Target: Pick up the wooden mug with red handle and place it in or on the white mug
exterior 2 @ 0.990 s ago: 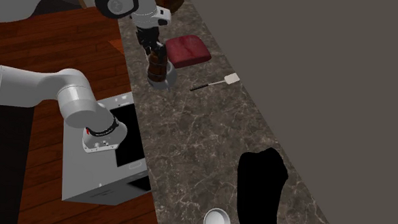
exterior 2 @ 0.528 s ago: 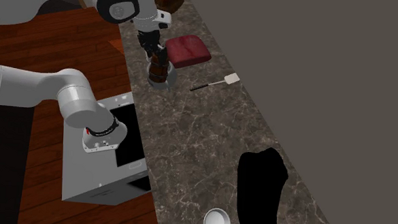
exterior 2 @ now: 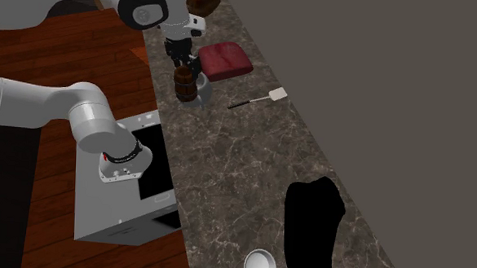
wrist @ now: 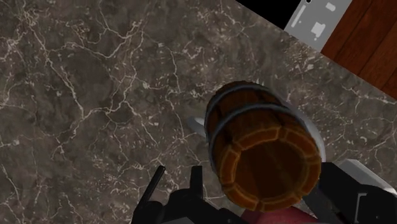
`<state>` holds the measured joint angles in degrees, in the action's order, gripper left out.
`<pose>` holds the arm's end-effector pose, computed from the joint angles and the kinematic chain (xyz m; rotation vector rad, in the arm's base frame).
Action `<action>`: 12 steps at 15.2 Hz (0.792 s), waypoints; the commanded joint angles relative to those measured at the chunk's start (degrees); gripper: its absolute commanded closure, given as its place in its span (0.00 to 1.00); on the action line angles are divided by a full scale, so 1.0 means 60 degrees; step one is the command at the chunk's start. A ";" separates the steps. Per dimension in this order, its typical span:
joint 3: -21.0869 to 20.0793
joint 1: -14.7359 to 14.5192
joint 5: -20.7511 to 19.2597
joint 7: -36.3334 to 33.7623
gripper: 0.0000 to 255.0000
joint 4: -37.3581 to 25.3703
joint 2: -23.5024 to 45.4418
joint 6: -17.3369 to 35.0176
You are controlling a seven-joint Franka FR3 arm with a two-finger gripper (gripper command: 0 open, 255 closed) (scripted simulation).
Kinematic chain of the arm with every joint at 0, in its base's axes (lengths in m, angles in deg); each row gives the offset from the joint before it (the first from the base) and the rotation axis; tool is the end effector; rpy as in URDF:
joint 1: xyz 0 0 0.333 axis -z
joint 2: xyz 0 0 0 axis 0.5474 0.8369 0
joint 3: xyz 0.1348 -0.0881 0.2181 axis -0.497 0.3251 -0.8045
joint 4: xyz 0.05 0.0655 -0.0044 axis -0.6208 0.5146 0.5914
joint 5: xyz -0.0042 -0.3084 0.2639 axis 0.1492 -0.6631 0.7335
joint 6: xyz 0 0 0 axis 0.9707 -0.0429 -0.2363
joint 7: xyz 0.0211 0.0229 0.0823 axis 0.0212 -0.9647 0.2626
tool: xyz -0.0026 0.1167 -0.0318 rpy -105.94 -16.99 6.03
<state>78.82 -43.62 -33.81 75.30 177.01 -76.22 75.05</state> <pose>0.3631 0.1135 0.4208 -2.9973 -0.8051 0.0138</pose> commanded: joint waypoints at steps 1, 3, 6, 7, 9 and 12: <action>-0.0010 -0.0008 0.0009 -0.0009 0.00 0.0034 -0.0018 0.0013; 0.0048 0.0018 -0.0046 -0.0019 0.00 -0.0563 -0.0089 -0.0655; 0.0096 0.0040 -0.0091 -0.0028 0.00 -0.1128 -0.0099 -0.1231; 0.0096 0.0040 -0.0091 -0.0028 0.00 -0.1126 -0.0102 -0.1232; 0.0096 0.0040 -0.0091 -0.0028 0.00 -0.1127 -0.0099 -0.1231; 0.0096 0.0040 -0.0091 -0.0028 0.00 -0.1128 -0.0099 -0.1231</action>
<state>79.39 -43.39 -34.35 75.12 170.27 -76.82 67.69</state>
